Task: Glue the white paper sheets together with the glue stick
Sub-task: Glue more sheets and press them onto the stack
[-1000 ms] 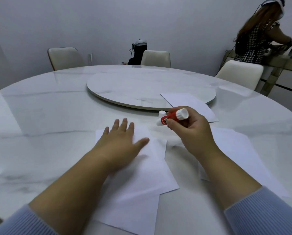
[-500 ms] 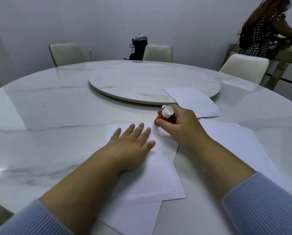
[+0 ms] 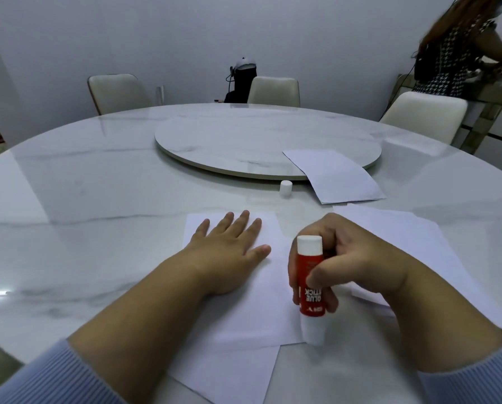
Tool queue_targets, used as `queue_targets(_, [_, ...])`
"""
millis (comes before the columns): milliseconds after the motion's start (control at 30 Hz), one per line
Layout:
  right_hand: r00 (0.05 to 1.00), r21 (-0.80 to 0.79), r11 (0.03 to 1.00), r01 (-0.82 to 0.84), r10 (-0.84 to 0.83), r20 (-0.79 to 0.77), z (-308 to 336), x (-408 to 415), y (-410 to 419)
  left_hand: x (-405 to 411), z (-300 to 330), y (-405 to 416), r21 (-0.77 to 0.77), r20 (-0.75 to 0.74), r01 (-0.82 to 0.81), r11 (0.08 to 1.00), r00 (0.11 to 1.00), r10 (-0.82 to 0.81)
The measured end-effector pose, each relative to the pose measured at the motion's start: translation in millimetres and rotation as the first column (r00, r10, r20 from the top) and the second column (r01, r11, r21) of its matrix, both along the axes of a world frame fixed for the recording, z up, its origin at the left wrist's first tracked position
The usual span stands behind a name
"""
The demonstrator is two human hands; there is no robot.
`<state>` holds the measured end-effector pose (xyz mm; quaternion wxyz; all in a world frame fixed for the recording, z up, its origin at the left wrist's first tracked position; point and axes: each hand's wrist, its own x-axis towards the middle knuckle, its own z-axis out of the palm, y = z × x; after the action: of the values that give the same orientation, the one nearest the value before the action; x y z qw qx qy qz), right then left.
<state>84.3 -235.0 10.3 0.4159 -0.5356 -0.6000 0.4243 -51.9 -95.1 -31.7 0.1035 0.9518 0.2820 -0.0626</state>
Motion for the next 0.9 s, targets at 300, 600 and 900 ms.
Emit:
queue_targets(300, [0.621, 0.231, 0.66, 0.715, -0.447, -0.644, -3, 25, 11, -5, 19, 1, -0.083, 0.166, 0.067, 0.994, 0.985, -0.053])
queue_targets(600, [0.623, 0.402, 0.564, 0.721, -0.782, -0.021, -18, 14, 23, -6, 17, -15, -0.046, 0.171, 0.05, 0.998, 0.984, -0.042])
queue_targets(900, [0.687, 0.309, 0.704, 0.639, -0.703, 0.182, -23, 10, 35, -2, 11, -18, 0.02, 0.035, 0.077, 0.997, 0.996, -0.078])
